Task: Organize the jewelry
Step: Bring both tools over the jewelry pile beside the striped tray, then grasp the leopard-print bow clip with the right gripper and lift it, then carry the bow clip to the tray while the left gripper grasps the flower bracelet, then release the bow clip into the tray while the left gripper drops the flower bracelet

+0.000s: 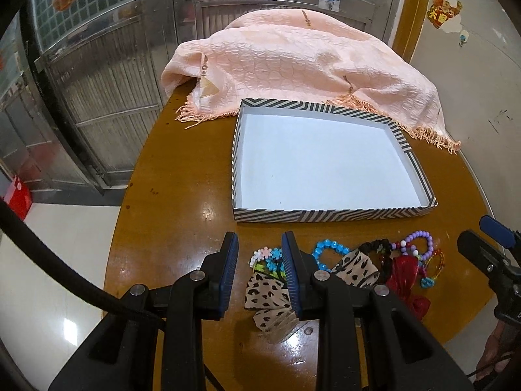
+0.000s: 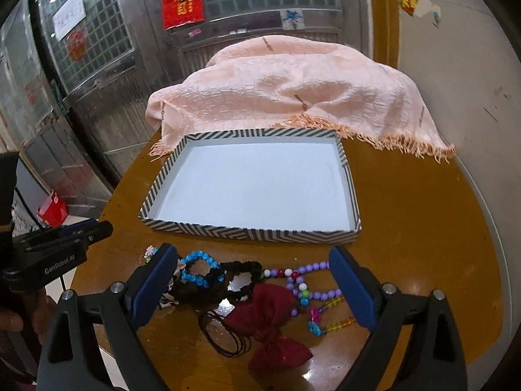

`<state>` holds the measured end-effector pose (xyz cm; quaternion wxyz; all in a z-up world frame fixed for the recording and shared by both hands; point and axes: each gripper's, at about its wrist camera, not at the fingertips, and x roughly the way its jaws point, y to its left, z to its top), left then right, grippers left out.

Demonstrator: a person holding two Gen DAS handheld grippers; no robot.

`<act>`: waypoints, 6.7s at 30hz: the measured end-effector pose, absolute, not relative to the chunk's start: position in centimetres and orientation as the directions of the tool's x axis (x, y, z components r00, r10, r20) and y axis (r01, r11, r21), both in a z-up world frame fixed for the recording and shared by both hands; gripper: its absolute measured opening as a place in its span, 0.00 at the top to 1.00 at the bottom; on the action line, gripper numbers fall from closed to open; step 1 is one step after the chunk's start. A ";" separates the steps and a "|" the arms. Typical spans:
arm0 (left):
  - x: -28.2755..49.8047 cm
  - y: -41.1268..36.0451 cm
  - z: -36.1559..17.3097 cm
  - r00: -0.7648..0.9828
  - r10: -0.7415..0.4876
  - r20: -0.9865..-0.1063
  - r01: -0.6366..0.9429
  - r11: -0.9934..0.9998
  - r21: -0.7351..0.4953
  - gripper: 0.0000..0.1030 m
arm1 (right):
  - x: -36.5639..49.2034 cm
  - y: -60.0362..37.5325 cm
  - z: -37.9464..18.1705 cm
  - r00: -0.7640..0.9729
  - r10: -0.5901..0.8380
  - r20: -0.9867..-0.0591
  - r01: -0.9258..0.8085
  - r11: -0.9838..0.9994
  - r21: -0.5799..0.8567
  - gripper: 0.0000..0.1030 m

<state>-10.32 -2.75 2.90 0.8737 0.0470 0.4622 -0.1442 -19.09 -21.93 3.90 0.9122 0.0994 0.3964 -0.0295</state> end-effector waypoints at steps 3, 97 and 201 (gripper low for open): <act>-10.6 -2.5 2.8 0.531 -0.209 -0.821 0.296 0.954 -0.052 0.75 | -19.2 -21.7 3.8 0.680 0.012 -0.733 0.146 0.978 0.152 0.07; -7.0 2.8 -5.0 0.273 -0.292 -0.916 0.165 0.953 -0.255 0.75 | -12.9 -17.9 3.9 0.558 0.463 -0.689 -0.186 0.879 0.440 0.96; 5.8 -3.4 -0.5 0.418 -0.254 -0.872 0.207 0.962 -0.181 0.65 | 4.4 -22.2 -0.1 0.549 0.375 -0.747 -0.043 0.905 0.422 0.41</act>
